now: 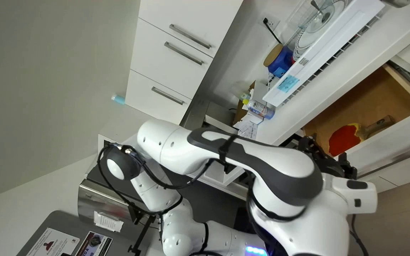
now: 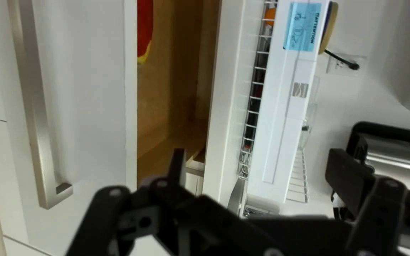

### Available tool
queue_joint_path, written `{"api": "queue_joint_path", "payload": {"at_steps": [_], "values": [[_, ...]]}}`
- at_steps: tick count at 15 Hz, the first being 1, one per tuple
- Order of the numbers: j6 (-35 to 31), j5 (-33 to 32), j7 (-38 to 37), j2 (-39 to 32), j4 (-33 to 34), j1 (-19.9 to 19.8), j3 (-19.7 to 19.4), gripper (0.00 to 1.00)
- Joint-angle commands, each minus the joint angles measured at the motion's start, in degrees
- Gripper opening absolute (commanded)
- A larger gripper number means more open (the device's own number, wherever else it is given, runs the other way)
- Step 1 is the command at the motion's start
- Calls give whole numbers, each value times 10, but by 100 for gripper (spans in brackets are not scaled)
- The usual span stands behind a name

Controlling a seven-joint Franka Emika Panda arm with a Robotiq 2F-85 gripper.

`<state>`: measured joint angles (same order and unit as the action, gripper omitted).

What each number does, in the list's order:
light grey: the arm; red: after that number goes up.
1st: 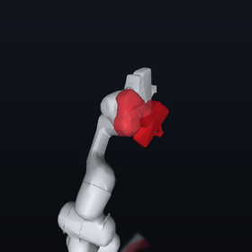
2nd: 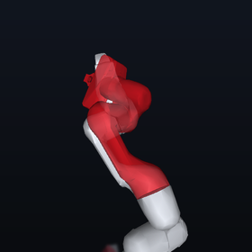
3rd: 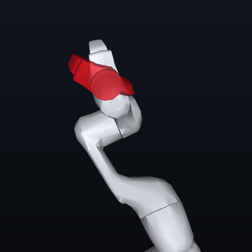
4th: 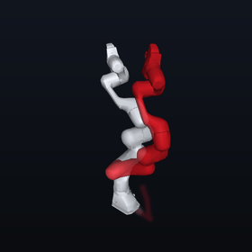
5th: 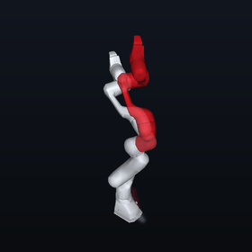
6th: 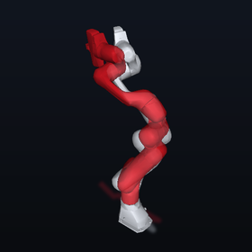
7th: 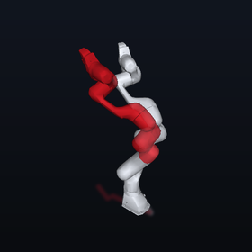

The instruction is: Open the top drawer of the kitchen unit

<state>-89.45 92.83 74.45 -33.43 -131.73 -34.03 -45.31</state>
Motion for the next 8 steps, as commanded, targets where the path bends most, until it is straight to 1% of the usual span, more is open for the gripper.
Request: {"api": "queue_joint_path", "payload": {"at_steps": [1, 2, 4, 5, 6, 8], "values": [[-155, -46, -2, 136, -85, 141, -57, 100], [-198, -56, -6, 162, -97, 182, -72, 100], [-283, -76, -15, 207, -112, 242, -79, 100], [-332, -91, -18, 234, -116, 237, -48, 100], [-366, -100, -21, 250, -121, 247, -37, 100], [-422, -117, -27, 278, -130, 247, -2, 100]]}}
